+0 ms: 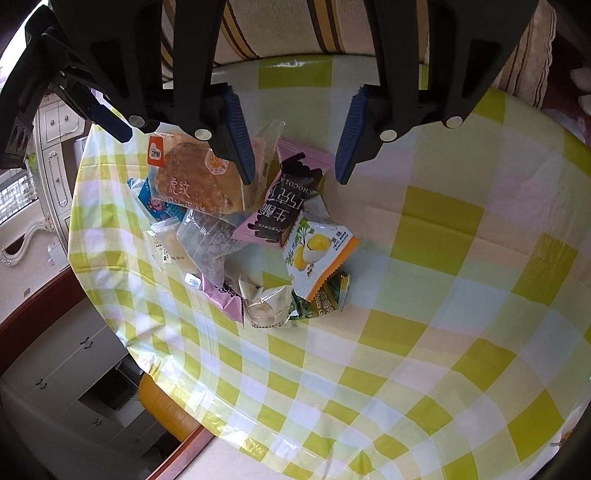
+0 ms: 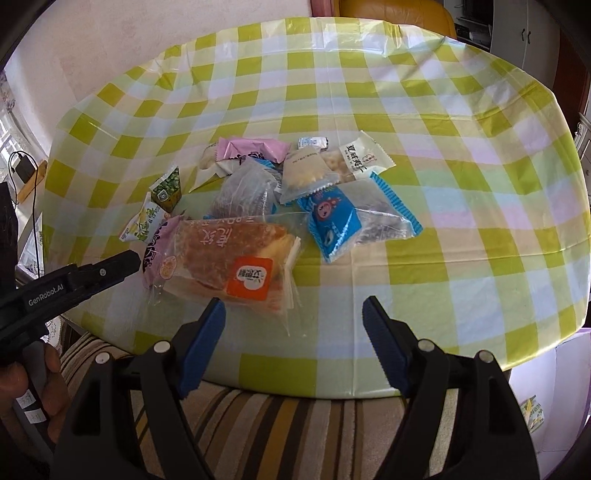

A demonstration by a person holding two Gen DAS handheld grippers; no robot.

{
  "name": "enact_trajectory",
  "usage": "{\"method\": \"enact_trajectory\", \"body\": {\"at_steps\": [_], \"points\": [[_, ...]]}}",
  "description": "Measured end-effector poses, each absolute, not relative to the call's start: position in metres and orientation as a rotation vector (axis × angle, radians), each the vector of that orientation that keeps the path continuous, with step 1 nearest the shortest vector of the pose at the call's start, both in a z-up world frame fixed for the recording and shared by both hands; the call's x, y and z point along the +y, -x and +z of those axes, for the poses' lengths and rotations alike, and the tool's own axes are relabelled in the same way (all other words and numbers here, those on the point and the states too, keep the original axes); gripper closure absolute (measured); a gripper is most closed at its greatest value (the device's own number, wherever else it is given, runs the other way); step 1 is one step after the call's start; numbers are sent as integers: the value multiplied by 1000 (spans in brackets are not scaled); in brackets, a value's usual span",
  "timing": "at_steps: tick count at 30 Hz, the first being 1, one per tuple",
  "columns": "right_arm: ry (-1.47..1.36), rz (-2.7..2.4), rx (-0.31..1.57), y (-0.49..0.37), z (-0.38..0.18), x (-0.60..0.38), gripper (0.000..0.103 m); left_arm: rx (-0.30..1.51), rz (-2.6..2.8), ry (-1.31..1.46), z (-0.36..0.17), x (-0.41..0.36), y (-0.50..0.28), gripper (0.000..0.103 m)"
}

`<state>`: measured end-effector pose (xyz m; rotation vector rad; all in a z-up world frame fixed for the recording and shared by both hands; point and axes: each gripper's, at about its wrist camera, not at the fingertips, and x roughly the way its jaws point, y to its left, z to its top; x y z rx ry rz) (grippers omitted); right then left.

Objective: Organize snacks
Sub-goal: 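Return both tools to the table and grasp the chocolate bar with left gripper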

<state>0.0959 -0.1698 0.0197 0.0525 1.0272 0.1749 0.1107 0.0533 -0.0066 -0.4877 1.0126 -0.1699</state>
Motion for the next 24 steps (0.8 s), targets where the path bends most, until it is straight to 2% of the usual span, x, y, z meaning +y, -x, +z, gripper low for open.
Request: {"method": "enact_trajectory", "body": {"at_steps": [12,17,18,24], "points": [[-127,204,1079,-135,6,-143,24,1038,-242,496,-25,51,-138,59],[-122,210,1082,-144,1,-133,17,1048,-287,525,-32,52,-144,72],[-124,209,1084,-146,0,-132,16,1049,-293,528,-32,51,-144,77],[-148,214,1108,-154,-8,-131,10,1022,-273,543,-30,55,-139,83]]}}
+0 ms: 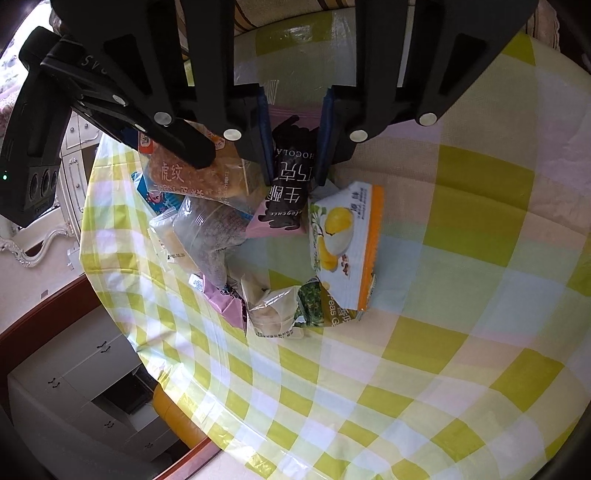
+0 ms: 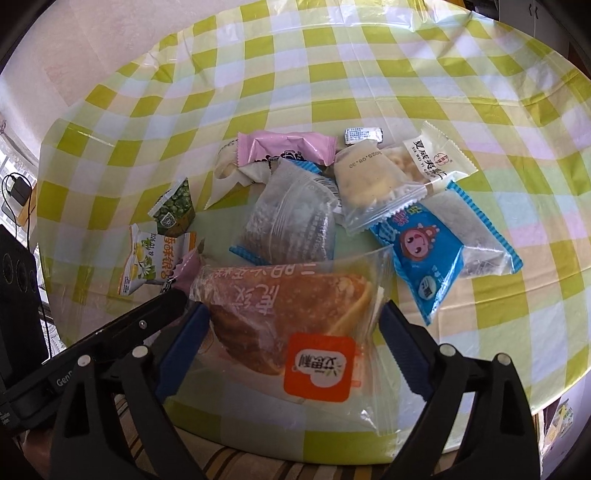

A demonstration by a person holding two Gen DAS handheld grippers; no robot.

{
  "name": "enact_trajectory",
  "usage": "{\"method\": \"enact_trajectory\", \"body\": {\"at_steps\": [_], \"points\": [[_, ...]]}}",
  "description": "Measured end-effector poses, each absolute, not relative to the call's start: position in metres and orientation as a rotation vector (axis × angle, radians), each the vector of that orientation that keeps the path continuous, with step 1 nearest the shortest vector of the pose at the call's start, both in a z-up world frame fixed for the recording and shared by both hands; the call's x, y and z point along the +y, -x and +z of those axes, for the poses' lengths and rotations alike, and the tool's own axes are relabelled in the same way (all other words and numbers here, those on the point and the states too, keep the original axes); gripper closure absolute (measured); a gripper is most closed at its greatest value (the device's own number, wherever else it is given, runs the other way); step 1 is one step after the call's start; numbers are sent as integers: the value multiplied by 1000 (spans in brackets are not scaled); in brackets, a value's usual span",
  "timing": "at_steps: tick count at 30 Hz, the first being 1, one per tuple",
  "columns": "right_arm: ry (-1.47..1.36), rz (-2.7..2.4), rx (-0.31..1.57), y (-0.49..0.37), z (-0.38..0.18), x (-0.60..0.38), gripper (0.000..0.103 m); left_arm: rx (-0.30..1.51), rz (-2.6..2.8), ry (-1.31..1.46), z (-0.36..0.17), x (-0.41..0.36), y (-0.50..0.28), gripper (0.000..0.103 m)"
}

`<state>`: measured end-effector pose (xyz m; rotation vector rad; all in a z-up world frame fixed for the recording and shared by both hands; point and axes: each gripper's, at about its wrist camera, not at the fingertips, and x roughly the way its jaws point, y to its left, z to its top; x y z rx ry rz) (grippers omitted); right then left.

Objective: Organize snacks
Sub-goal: 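Return both tools to the table and grasp the chocolate bar with left gripper, then grasp the orange-labelled pastry bag with the right gripper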

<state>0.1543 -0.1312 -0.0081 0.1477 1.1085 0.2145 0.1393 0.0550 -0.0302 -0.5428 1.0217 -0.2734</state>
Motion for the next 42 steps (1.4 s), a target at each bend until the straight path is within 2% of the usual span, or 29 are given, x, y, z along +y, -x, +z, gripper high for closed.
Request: {"method": "enact_trajectory", "body": {"at_steps": [9,11,17,33,38,42], "points": [[-187,261,1142,-163,-21,-127,6,976,-238,555,-24,62,-130,85],[-183,283,1137,-161,-20,-125,15,975,-238,548,-23,62,-129,85],[-171,298,1123,-151,-13,-126,27,952,-235,503,-14,55,-120,85],[-135,261,1051,-109,14,-156,40,942,-239,457,1,39,-94,85],[-153,261,1042,-98,19,-169,51,940,-249,436,5,29,-85,85],[-143,280,1052,-94,19,-172,52,941,-258,422,7,22,-81,85]]}}
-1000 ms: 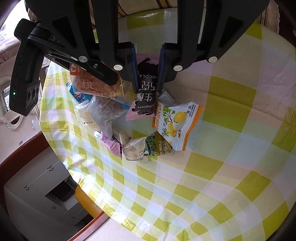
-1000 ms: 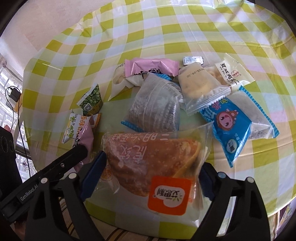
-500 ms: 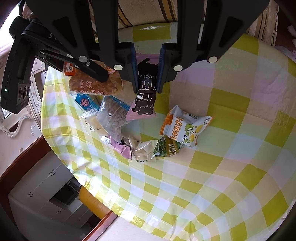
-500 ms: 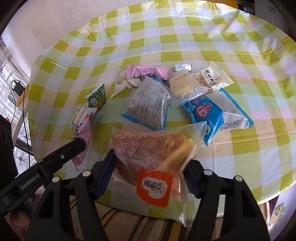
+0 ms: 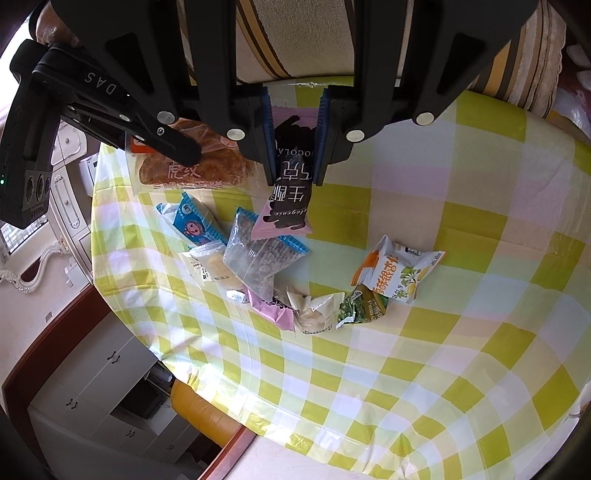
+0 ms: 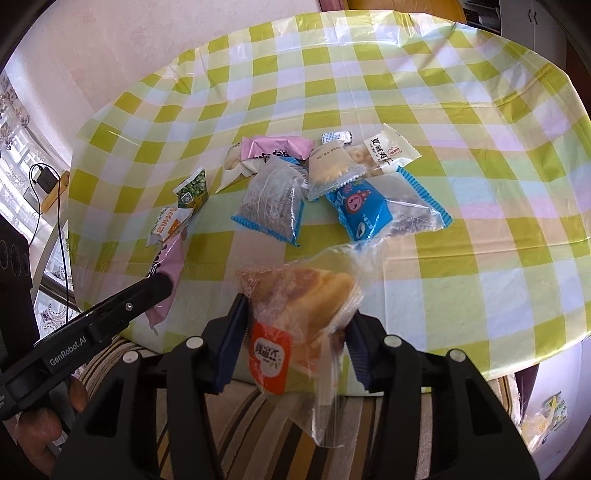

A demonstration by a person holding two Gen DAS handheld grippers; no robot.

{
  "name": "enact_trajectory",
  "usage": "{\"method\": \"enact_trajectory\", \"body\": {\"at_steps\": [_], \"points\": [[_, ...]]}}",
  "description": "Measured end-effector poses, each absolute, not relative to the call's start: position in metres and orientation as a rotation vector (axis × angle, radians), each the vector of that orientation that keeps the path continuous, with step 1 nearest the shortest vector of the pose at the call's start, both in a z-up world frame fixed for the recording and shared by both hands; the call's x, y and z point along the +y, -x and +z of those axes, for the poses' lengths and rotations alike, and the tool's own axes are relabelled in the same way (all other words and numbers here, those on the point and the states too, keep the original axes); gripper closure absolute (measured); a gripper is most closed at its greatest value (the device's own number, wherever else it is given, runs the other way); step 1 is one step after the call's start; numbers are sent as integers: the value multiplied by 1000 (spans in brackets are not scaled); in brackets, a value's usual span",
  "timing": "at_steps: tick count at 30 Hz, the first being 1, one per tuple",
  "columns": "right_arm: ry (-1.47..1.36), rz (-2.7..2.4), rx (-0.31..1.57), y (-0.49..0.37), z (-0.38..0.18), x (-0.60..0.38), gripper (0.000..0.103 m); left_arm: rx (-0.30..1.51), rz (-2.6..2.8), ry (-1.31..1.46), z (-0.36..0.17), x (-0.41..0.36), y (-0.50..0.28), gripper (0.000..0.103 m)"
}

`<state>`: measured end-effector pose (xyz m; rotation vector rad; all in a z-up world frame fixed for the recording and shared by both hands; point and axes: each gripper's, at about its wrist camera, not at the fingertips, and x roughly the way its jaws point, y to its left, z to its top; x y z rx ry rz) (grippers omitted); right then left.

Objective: Organize snacks
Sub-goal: 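Grasp the orange-labelled pastry bag with the right gripper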

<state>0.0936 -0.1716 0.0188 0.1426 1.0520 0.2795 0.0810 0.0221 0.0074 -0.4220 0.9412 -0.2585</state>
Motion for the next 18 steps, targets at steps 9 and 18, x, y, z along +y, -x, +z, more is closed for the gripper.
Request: {"method": "enact_trajectory", "body": {"at_steps": [9,18], "points": [[-107,339,1104,-100,6,-147,39,948,-249,424,6,22,-79,85],[-92,325,1025,-89,24,-153,57,943,-255,419,8,19,-76,85]]}}
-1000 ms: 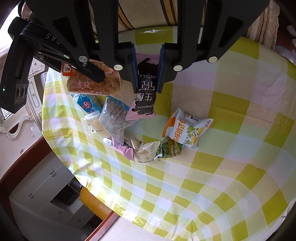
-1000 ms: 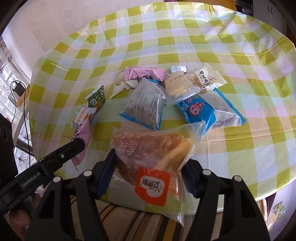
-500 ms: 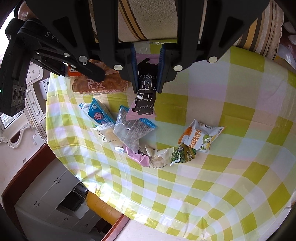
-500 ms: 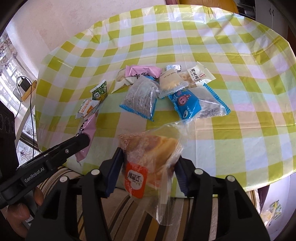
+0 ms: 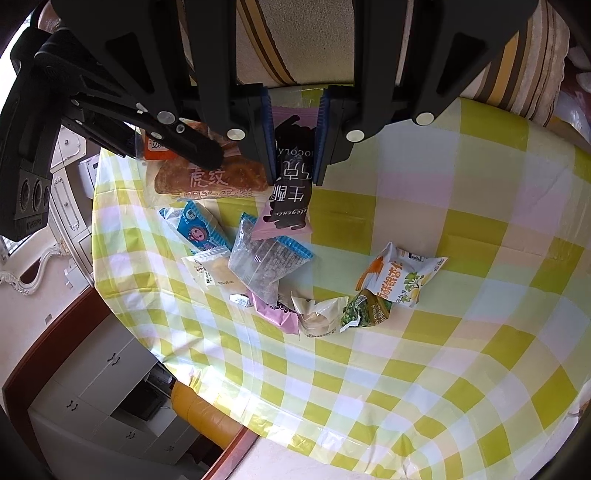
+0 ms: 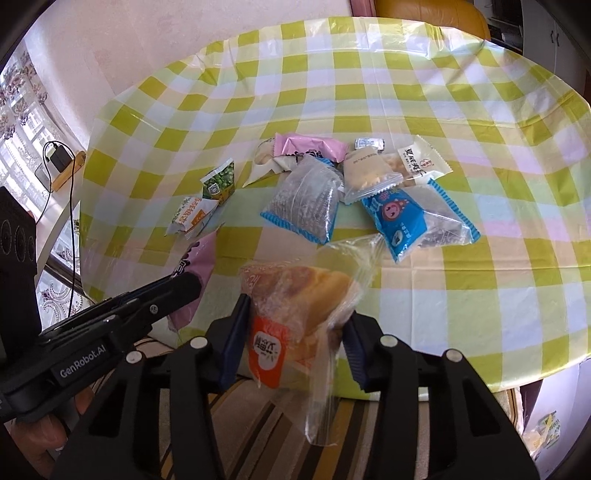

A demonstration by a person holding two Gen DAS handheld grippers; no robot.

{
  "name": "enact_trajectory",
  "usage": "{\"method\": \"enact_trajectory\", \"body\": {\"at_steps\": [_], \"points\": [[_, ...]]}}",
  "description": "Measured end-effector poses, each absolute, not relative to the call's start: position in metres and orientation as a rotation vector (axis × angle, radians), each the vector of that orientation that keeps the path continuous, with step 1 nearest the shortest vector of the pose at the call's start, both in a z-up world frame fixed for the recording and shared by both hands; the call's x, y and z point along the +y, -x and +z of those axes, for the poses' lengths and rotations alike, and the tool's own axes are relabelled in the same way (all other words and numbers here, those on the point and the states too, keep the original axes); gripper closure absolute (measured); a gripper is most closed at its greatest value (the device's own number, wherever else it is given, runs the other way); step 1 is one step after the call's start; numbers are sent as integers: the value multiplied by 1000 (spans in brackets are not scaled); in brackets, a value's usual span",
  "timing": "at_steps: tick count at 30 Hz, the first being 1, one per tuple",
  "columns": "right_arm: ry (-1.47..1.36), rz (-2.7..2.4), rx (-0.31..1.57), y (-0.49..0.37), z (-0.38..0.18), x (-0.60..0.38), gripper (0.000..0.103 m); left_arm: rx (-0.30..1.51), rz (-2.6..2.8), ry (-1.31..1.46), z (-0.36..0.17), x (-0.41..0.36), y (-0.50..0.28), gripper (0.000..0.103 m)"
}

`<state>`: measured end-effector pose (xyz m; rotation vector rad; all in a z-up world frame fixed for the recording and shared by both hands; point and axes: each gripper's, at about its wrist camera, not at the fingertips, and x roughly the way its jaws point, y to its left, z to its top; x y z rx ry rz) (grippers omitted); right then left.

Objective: Organize snacks
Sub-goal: 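Grasp the orange-labelled pastry bag with the right gripper, then carry chocolate bar and pastry bag to the white box and open both grippers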

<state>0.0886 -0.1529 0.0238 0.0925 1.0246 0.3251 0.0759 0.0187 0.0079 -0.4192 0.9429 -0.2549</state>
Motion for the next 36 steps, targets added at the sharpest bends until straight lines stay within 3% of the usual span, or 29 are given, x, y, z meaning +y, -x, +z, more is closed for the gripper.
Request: {"method": "enact_trajectory", "body": {"at_steps": [22,36], "points": [[-223,74,940,-38,48,-291,61,973,-477,294,24,-101,-60,85],[-141,-204,901,0,49,-373,61,1012,-629,199,25,-183,-53,85]]}}
